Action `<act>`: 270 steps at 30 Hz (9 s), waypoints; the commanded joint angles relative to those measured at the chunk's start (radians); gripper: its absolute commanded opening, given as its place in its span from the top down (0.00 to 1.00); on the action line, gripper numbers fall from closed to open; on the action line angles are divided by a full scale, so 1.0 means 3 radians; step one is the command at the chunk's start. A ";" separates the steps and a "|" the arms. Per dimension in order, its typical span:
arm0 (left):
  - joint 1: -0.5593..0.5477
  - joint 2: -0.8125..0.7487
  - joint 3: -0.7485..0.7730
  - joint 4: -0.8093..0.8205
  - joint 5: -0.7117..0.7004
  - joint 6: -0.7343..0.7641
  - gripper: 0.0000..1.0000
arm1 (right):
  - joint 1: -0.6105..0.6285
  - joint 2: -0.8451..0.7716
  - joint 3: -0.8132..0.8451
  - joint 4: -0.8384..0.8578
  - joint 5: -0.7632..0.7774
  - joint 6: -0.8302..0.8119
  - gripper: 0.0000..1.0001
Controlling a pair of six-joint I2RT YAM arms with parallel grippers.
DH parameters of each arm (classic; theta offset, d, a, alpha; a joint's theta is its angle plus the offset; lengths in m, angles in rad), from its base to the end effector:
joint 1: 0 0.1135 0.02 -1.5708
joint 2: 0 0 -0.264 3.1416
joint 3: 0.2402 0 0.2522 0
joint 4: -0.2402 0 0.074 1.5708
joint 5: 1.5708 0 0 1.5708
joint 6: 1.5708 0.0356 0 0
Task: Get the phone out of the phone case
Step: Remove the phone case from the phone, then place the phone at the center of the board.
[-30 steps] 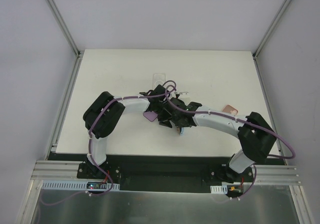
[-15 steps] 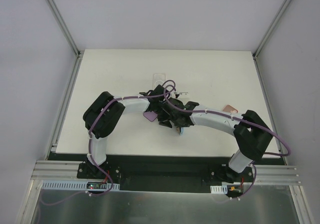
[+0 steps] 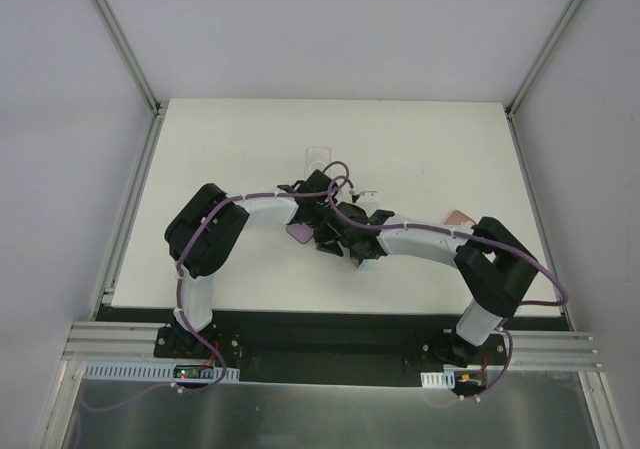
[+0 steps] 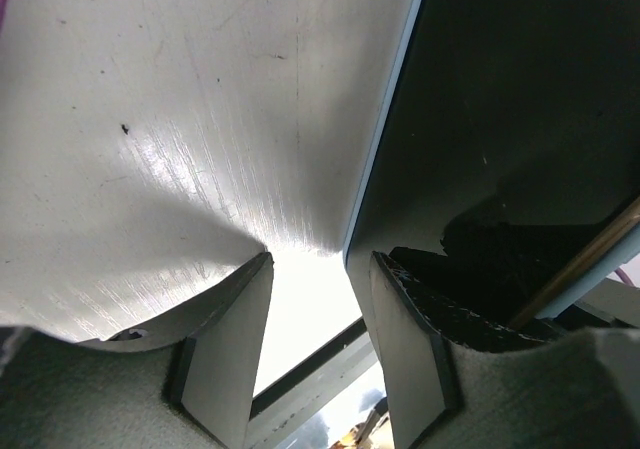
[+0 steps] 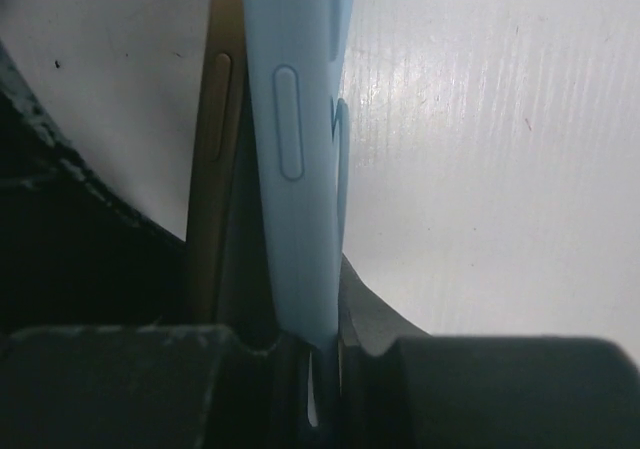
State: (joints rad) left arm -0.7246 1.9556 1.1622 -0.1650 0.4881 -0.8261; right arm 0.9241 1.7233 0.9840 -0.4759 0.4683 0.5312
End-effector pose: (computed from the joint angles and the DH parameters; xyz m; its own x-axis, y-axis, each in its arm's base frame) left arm 0.2842 -0.2739 0.1394 -0.9941 0.0127 -0.1074 0.0831 0.7259 -0.6827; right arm 0.2047 0.2444 0.1546 -0.7998 -0.3091 -0.5145 -0.2462 0.9507 -0.1885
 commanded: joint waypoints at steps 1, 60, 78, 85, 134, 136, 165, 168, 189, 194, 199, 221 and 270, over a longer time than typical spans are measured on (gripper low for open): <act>-0.0075 0.0108 -0.0172 -0.0171 -0.0359 0.0161 0.52 | -0.0130 0.0780 -0.0636 0.1039 -0.0656 0.0362 0.99; -0.0146 -0.0373 0.0079 -0.0759 -0.1867 -0.0243 0.49 | 0.0095 -0.0549 -0.0555 0.1147 -0.1172 -0.0574 0.99; -0.0289 -0.0178 0.0018 -0.1337 -0.2522 -0.0248 0.77 | 0.0100 -0.0641 -0.0534 0.1070 -0.1029 -0.0492 0.99; -0.0254 -0.0306 -0.0294 -0.1403 -0.2696 -0.0299 0.84 | 0.0085 -0.0718 -0.0626 0.1034 -0.0902 -0.0365 0.99; -0.0065 -0.0884 -0.1005 -0.1439 -0.2200 0.0672 1.00 | -0.0038 -0.0580 -0.1188 0.1667 -0.0558 -0.0007 0.99; -0.0054 -0.0904 -0.1051 -0.1439 -0.2179 0.0688 1.00 | -0.0069 -0.0580 -0.1306 0.1866 -0.0630 0.0009 0.99; -0.0044 -0.0848 -0.1041 -0.1327 -0.1683 0.0800 0.91 | 0.0248 -0.0288 0.0049 -0.0444 0.0367 0.0479 0.99; -0.0049 -0.0777 -0.1072 -0.1337 -0.1703 0.0806 0.89 | 0.0248 -0.0324 -0.0018 -0.0357 0.0321 0.0510 0.99; -0.0254 0.0077 -0.0739 -0.1583 -0.2199 0.0437 0.78 | 0.0243 -0.0472 -0.0069 0.0037 0.0116 0.0571 0.99; -0.0269 0.0251 -0.0739 -0.1552 -0.2179 0.0422 0.84 | 0.0207 -0.0600 -0.0202 0.0073 0.0116 0.0597 0.99; -0.0264 0.0134 -0.0796 -0.1521 -0.2205 0.0371 1.00 | 0.0146 -0.0718 -0.0314 0.0114 0.0116 0.0607 0.99; 0.0053 -0.0838 -0.1067 -0.1378 -0.2051 0.0550 1.00 | -0.0524 -0.1270 -0.1347 0.0845 -0.0441 0.0147 0.98; 0.0334 -0.1012 0.0298 -0.2880 -0.3446 0.0694 1.00 | -0.0432 -0.1352 -0.1025 0.0799 -0.0431 -0.0375 0.99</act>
State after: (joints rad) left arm -0.6350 1.5974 1.2015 -0.8692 -0.3019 -0.5667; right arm 0.8097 1.3521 0.6613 -0.2207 0.3485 0.3996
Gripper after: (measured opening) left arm 0.064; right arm 0.142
